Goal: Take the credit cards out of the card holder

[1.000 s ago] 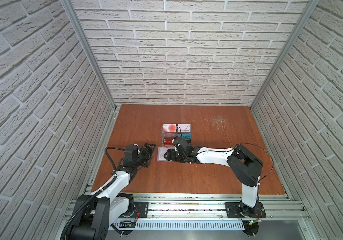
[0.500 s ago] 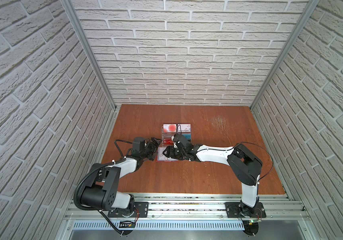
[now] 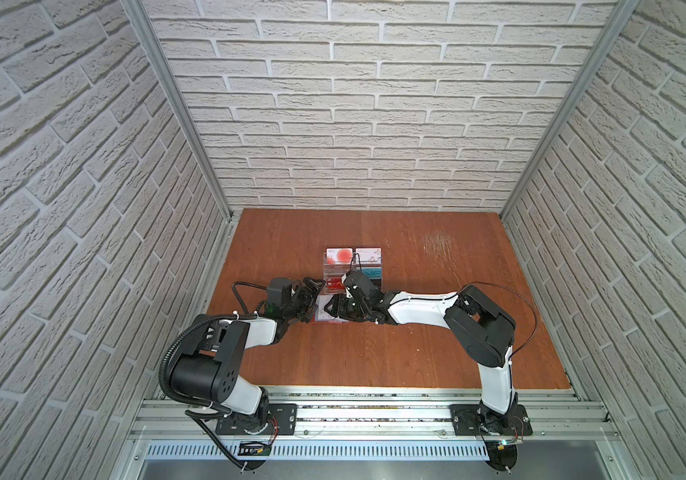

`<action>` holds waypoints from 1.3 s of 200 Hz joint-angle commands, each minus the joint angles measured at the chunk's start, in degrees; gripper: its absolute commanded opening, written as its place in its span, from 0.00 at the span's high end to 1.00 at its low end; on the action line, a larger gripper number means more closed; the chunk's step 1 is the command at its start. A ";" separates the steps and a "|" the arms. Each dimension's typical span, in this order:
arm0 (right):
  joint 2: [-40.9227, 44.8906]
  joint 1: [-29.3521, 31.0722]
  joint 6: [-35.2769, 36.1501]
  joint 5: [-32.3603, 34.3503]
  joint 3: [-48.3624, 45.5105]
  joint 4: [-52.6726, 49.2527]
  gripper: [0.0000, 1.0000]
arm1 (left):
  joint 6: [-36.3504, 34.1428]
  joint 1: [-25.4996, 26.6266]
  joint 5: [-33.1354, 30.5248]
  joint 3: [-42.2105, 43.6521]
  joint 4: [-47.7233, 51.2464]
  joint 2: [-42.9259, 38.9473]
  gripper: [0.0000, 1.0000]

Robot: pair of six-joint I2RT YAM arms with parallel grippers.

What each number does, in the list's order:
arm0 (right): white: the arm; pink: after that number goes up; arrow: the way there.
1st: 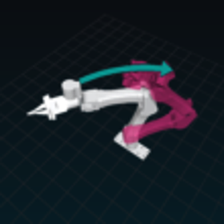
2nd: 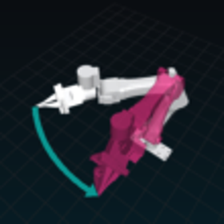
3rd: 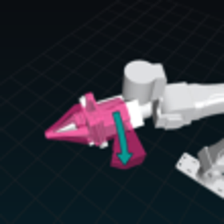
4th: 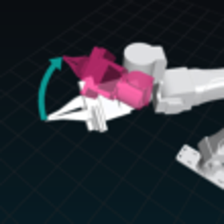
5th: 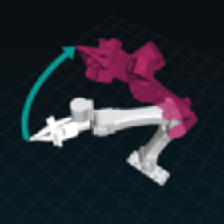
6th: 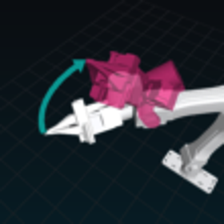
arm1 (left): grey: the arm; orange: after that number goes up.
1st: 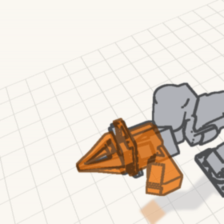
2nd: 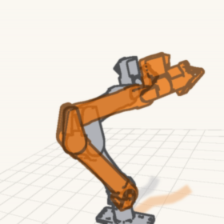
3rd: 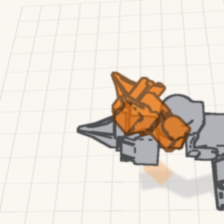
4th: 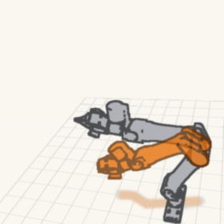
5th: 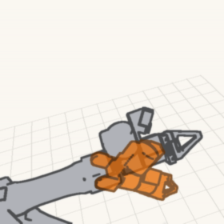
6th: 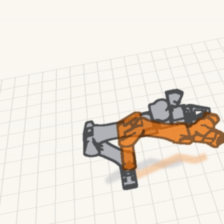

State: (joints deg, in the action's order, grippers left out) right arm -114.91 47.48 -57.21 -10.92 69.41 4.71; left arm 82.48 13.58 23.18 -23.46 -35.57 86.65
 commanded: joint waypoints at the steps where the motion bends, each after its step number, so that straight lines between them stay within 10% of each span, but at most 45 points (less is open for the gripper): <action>1: -1.27 0.75 -0.53 1.80 0.99 -1.53 0.47 | 0.29 0.48 -0.87 2.98 -1.75 1.76 0.02; 123: -1.31 2.53 -3.69 6.57 -4.30 4.83 0.49 | 0.06 0.00 -0.92 7.46 -4.05 0.99 0.02; 260: -5.94 0.72 -7.69 2.37 -12.12 36.56 0.63 | 0.06 -0.53 -0.76 9.14 -5.38 1.16 0.02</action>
State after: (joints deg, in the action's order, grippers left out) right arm -119.68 48.58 -64.29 -8.08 58.37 36.25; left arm 82.74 13.21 23.00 -16.78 -47.07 86.63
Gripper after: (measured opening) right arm 0.384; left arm 0.982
